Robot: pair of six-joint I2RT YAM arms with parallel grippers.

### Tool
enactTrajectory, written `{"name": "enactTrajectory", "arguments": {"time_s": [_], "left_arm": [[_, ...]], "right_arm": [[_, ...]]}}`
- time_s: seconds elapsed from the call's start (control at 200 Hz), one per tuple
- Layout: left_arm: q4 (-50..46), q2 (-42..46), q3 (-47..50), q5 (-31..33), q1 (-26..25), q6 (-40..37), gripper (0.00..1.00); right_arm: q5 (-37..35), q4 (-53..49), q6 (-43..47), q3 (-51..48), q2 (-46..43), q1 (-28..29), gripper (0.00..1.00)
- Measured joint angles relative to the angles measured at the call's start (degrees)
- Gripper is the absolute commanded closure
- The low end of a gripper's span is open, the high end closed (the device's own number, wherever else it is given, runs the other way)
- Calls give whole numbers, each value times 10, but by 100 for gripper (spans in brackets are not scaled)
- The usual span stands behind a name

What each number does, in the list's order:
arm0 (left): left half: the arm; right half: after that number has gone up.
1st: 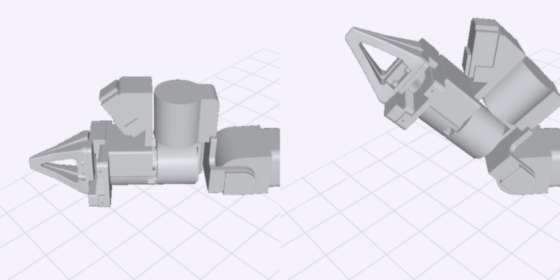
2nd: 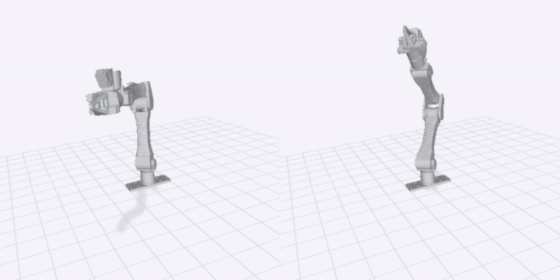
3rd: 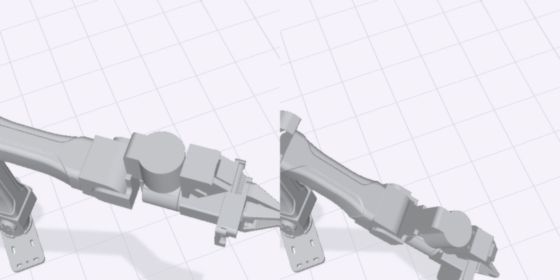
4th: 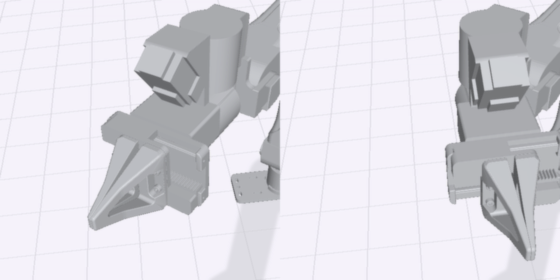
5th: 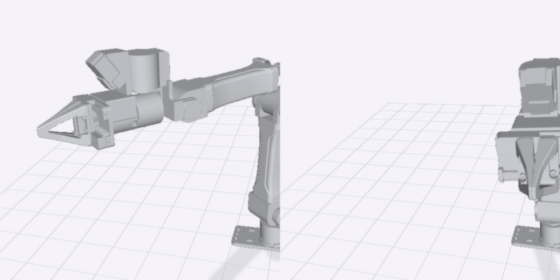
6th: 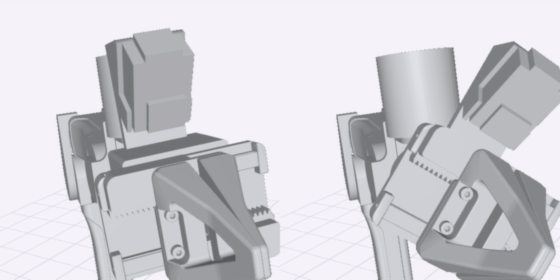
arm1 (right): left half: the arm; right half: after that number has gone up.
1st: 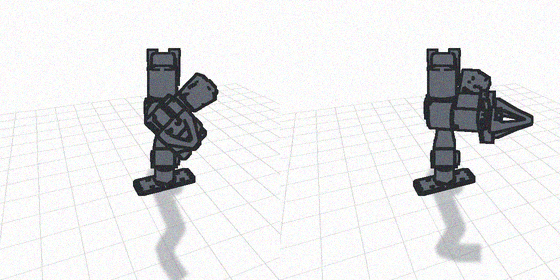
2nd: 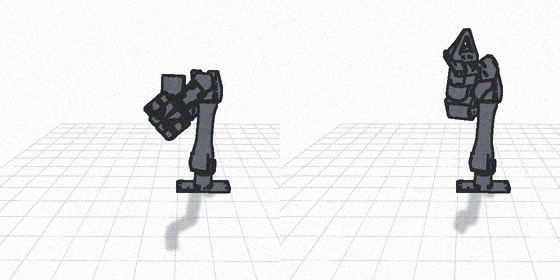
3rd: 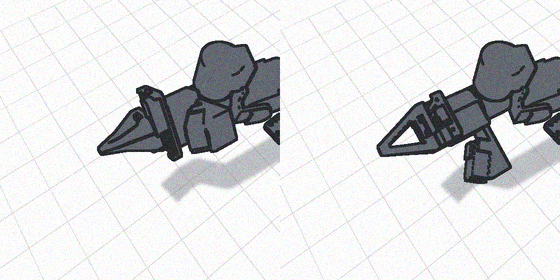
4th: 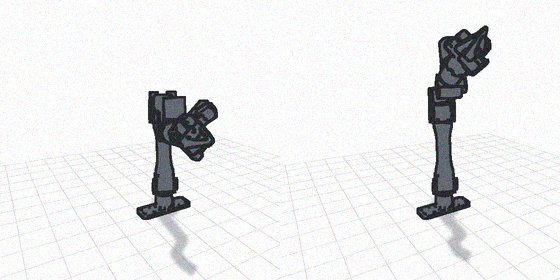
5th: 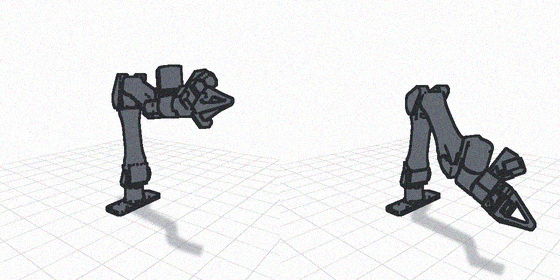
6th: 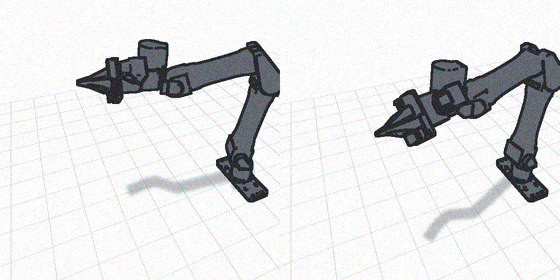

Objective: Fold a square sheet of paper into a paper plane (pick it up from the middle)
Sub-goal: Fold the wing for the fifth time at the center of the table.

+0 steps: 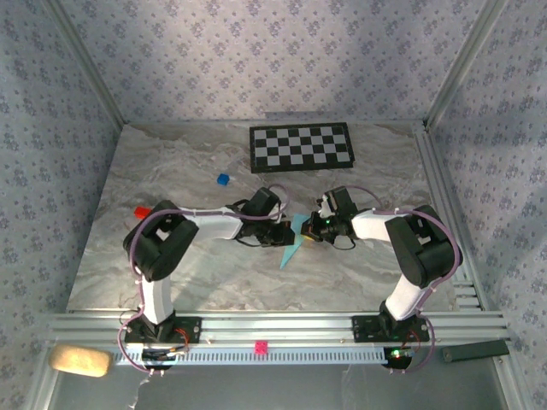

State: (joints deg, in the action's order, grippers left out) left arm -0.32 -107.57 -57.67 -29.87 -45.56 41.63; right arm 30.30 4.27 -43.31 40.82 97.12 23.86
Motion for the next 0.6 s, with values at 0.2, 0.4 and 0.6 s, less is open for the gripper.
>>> {"name": "enactTrajectory", "arguments": {"time_s": [0.2, 0.4, 0.6], "left_arm": [[4, -10, 10, 14, -5, 3, 100], [45, -2, 36, 18, -6, 11, 100], [50, -1, 38, 21, -6, 16, 100]], "right_arm": [[-5, -2, 1, 0, -6, 0, 91], [5, 14, 2, -1, -37, 1, 92], [24, 35, 2, -6, -37, 21, 95]]}}
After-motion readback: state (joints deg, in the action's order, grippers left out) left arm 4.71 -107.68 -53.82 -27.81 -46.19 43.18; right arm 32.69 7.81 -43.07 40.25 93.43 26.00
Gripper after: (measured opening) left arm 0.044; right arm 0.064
